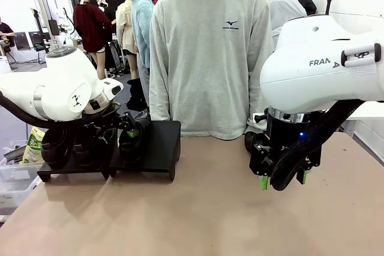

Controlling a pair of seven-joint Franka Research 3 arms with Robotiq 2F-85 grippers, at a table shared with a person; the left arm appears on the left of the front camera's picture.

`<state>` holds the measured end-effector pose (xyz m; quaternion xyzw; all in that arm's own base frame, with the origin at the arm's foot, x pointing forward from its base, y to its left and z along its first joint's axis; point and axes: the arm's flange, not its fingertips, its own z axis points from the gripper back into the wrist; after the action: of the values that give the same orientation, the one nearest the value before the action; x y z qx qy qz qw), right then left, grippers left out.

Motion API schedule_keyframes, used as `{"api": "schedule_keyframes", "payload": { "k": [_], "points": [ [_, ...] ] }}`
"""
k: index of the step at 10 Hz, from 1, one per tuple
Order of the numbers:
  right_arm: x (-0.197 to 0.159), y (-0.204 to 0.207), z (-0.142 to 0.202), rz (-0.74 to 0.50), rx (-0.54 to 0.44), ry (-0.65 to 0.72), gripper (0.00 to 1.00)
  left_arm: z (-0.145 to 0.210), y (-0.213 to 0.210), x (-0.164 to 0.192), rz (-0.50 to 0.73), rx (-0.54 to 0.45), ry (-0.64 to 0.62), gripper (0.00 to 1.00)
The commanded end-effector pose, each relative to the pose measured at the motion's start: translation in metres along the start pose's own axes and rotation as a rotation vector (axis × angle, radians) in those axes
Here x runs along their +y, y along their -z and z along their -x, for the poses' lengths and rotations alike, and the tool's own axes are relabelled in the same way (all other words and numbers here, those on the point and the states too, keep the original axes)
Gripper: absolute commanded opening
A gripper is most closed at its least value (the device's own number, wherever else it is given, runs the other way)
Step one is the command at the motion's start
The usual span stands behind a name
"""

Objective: Organize the shoes by placing them on the stand.
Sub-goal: Place the Shoe from the middle of the table onto the Shoes Stand, then pick up one Shoe and place it in the middle of the table.

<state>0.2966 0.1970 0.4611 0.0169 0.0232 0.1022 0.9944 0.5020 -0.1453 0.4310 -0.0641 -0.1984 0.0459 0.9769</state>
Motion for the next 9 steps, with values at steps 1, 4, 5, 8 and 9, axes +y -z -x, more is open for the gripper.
{"api": "schedule_keyframes", "payload": {
  "k": [1, 4, 5, 8, 9],
  "points": [
    [-0.0011, -0.0036, -0.0025, 0.015, 0.009, -0.016, 1.0, -0.009, -0.0016, 0.0017, 0.023, 0.084, 0.01, 1.0],
    [-0.0011, -0.0036, -0.0025, 0.015, 0.009, -0.016, 1.0, 0.0, 0.0, 0.0, 0.0, 0.0, 0.0, 1.0],
    [-0.0011, -0.0036, -0.0025, 0.015, 0.009, -0.016, 1.0, 0.0, 0.0, 0.0, 0.0, 0.0, 0.0, 1.0],
    [-0.0011, -0.0036, -0.0025, 0.015, 0.009, -0.016, 1.0, 0.0, 0.0, 0.0, 0.0, 0.0, 0.0, 1.0],
    [-0.0011, -0.0036, -0.0025, 0.015, 0.009, -0.016, 1.0, 0.0, 0.0, 0.0, 0.0, 0.0, 0.0, 1.0]
  ]
}}
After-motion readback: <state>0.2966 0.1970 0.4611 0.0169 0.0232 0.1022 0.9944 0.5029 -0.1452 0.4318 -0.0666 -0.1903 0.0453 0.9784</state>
